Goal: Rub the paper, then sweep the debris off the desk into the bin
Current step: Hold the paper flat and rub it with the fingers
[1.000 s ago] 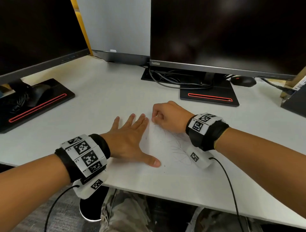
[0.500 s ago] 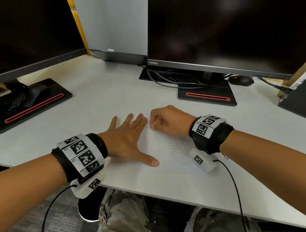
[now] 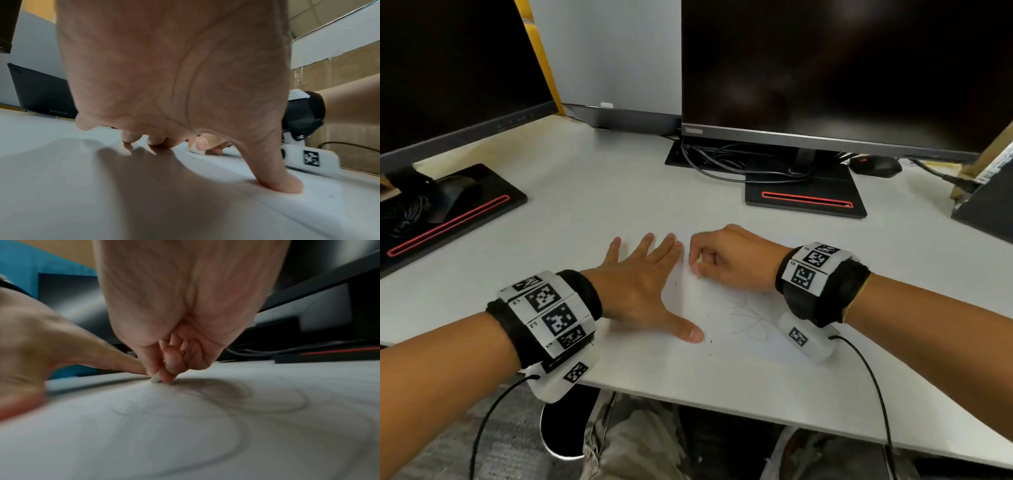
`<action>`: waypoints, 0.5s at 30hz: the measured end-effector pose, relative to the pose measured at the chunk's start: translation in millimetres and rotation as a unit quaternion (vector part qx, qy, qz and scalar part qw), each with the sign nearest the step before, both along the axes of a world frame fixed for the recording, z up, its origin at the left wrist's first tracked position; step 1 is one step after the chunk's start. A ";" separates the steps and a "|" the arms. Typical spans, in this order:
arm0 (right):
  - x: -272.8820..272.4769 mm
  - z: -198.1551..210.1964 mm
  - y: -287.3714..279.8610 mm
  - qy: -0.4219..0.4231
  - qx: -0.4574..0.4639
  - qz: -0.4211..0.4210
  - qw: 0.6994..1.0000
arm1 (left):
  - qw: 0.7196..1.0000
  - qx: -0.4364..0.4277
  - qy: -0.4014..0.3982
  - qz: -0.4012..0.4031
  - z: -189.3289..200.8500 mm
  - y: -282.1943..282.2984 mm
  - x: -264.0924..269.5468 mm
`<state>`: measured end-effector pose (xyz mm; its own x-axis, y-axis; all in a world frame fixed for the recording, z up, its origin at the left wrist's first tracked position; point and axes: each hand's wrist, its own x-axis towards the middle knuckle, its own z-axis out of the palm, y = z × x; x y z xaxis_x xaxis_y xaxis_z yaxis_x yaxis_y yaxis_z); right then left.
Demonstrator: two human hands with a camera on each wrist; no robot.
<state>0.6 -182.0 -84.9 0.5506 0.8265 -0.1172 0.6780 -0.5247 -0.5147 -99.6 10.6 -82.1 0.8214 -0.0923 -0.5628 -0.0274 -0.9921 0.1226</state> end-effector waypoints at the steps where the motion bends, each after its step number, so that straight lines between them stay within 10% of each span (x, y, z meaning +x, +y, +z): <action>1: -3.6 1.3 0.6 0.009 -0.013 0.017 1.000 | 1.000 0.005 0.000 0.000 1.4 1.4 2.6; 9: 7.3 -9.1 -14.4 -0.047 0.012 -0.079 0.996 | 0.998 -0.037 -0.028 -0.030 8.7 -24.1 -0.9; 15: 2.1 -1.4 -23.5 0.020 -0.010 0.011 1.000 | 0.999 -0.037 -0.011 -0.008 -2.2 -24.1 -0.6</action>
<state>2.8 -205.5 -86.3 0.5262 0.8359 -0.1562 0.6687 -0.5203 -0.5312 -100.2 -13.6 -84.2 0.8320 -0.1460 -0.5353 -0.0468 -0.9798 0.1946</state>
